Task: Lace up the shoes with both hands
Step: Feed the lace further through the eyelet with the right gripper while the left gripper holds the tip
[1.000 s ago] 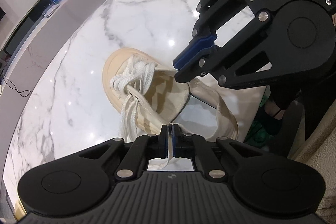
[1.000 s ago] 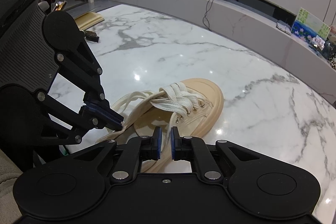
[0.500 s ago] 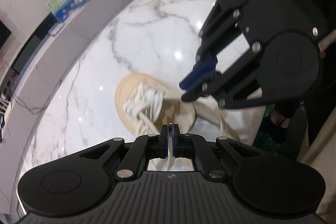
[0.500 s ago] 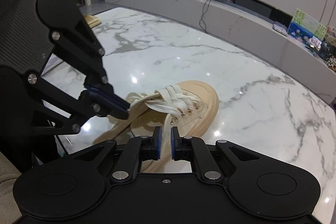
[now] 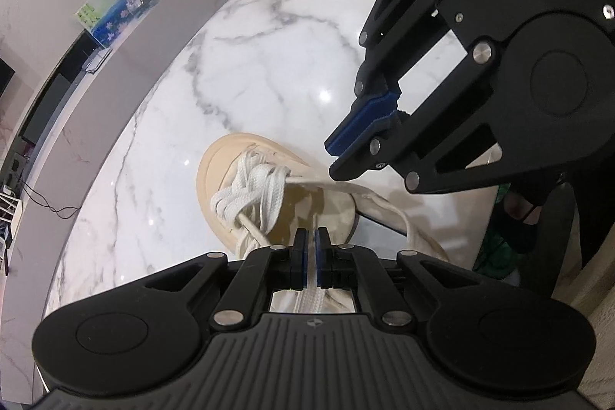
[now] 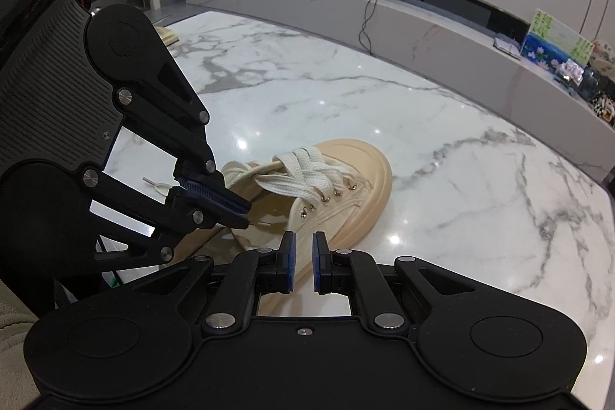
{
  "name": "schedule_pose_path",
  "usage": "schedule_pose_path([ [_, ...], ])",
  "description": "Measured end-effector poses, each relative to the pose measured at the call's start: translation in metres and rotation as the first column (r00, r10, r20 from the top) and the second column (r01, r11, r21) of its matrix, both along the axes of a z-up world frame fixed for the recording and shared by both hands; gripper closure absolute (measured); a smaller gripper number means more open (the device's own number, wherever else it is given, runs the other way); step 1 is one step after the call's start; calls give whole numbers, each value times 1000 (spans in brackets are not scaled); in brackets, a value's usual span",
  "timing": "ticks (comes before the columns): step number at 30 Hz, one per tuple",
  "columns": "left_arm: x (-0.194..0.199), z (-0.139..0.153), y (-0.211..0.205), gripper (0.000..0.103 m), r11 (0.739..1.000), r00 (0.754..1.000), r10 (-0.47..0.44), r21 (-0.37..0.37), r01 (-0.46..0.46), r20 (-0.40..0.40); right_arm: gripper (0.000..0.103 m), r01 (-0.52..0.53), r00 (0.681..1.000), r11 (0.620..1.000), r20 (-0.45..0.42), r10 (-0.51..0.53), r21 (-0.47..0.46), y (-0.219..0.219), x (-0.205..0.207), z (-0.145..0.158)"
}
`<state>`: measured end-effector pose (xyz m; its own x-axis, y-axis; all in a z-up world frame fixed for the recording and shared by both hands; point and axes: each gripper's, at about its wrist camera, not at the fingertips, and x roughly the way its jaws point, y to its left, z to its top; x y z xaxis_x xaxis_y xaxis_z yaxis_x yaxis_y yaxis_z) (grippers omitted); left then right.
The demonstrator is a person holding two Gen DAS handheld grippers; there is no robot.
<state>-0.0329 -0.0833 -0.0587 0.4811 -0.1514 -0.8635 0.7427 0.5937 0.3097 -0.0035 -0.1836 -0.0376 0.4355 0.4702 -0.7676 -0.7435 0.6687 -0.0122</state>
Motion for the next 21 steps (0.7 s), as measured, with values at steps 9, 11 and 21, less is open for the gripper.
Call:
schedule_pose_path([
  [9,-14,10,0,79,1000,997,-1,27,-1,74,96,6,1000,1000,-3,-6,-8,-2,1,-2],
  [11,-14,10,0,78,998,997,23,50,-27,73,96,-1,1000,1000,-4,1,-8,0,1,-2],
  [21,-1,7,3,78,989,989,148,21,-148,-11,96,-18,1000,1000,-6,18,-9,3,-1,-3],
])
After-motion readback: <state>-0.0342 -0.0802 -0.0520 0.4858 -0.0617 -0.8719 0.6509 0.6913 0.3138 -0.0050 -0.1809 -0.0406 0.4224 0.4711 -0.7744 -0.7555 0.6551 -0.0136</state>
